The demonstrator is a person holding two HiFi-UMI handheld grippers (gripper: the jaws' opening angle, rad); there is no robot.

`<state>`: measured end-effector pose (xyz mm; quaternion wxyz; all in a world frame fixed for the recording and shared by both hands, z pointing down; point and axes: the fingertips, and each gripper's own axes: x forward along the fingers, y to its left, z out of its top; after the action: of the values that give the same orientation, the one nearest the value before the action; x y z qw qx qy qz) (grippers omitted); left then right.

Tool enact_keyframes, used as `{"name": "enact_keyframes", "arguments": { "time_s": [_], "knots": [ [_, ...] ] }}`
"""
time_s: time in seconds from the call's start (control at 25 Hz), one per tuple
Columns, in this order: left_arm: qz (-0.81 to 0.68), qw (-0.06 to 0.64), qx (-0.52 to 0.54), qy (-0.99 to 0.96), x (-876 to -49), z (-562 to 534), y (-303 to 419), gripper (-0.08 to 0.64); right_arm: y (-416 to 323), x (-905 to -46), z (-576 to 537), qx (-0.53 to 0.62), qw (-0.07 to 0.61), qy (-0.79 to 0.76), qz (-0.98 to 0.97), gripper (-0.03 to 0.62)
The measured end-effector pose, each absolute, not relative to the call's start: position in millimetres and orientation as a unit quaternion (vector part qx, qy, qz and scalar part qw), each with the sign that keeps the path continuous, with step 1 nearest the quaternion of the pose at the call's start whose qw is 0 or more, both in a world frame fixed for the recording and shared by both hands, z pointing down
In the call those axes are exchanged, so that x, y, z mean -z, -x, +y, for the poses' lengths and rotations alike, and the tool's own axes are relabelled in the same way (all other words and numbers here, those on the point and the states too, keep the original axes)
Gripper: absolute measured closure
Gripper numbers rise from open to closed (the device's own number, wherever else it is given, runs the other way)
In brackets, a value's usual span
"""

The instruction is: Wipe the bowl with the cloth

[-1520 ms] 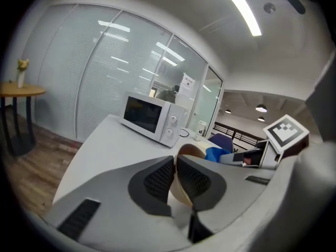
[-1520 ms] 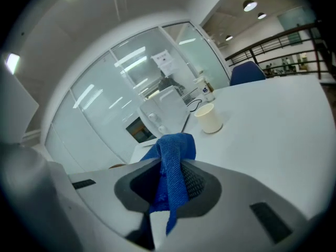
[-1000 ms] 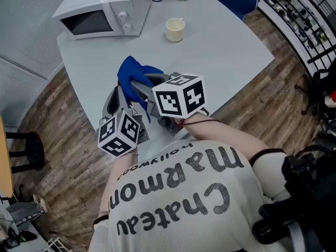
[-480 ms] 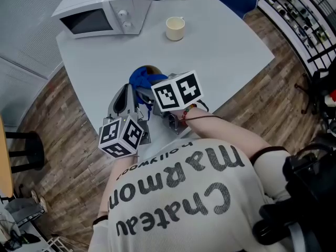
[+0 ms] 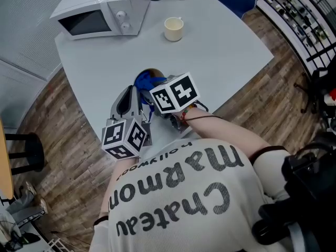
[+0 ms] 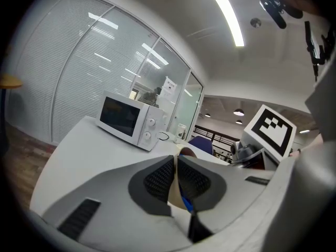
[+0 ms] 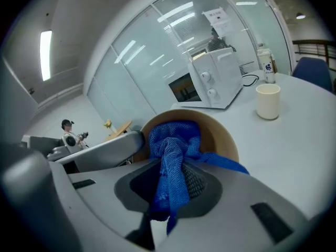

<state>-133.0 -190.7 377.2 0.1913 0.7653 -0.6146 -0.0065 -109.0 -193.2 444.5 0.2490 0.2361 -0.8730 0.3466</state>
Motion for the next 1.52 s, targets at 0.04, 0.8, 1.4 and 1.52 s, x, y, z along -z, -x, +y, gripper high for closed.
{"name": "enact_keyframes", "arguments": {
  "time_s": [0.04,0.8,1.4,1.52],
  "knots": [
    [-0.614,0.192,0.007,-0.766,-378,-191,133,0.537,108,-445,-194,-0.331,0.256,-0.241,-0.875,0.523],
    [-0.613,0.212,0.006,-0.761,-386,-190,131,0.54,74,-449,-223,-0.198,0.318,-0.34,-0.863,0.523],
    [-0.636,0.239,0.027,-0.733,-395,-185,158,0.548,45,-440,-246,-0.227,0.261,-0.404,-0.846,0.523],
    [-0.642,0.243,0.032,-0.726,-397,-185,164,0.548,35,-441,-251,-0.25,0.247,-0.417,-0.838,0.523]
  ]
}}
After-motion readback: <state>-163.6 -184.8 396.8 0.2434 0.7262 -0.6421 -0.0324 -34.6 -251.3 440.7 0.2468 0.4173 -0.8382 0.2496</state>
